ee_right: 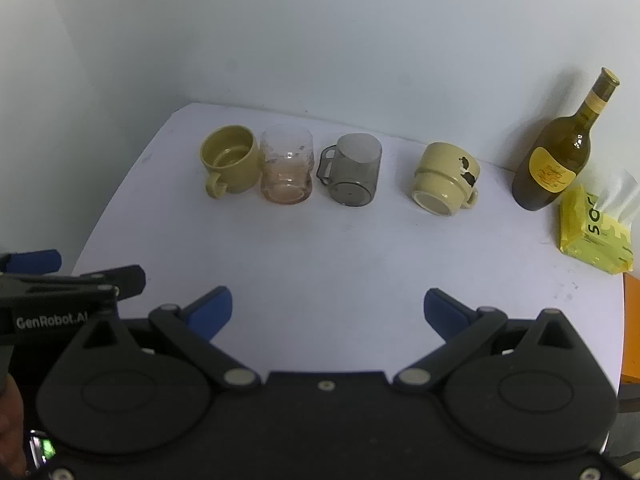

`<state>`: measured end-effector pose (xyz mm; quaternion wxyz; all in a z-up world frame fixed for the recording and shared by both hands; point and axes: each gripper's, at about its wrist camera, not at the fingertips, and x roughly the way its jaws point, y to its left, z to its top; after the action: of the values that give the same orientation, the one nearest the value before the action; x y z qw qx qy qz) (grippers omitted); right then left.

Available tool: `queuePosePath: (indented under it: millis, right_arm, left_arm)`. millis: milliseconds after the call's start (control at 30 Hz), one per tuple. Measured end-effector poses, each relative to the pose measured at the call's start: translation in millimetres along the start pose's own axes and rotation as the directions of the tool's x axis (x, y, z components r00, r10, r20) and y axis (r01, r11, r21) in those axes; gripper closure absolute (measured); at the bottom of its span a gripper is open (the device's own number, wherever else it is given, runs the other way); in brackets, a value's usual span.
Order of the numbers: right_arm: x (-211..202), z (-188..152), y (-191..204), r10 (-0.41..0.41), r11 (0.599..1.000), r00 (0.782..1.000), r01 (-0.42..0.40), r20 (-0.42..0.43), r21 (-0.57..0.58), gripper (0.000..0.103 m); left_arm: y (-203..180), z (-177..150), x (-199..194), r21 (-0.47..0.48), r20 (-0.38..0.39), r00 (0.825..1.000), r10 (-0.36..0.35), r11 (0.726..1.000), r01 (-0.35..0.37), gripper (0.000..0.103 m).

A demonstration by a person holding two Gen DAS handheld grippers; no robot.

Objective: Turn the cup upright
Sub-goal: 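Move the left tool toward the clear glass tumbler in the cup row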

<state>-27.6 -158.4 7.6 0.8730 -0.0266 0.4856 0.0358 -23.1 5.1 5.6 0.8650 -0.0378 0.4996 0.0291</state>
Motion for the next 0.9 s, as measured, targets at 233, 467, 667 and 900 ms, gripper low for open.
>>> queuePosePath:
  millis: [233,467,667,900]
  right_arm:
    - [5,3,4,0.007,1.0,1.0,-0.007,-0.001,-0.011,0.0]
    - [9,4,5,0.003,1.0,1.0,-0.003,-0.003,-0.018,0.0]
    - [10,5,-1,-0.006,1.0,1.0,0.006,-0.013,-0.01,0.0]
    - [11,5,-12,-0.023,1.0,1.0,0.023,-0.018,0.015,0.0]
  left_arm:
    - [4,2,2,-0.01,0.003,1.0,0.006,1.0,-0.006,0.0]
    - [5,1,5,-0.013,0.0,1.0,0.005,1.0,-0.005,0.0]
    - [1,2,10,-0.002,-0.011,1.0,-0.01,1.0,0.01,0.0]
    - [-8,7,16,0.013,-0.015,1.0,-0.024,1.0,0.024,0.0]
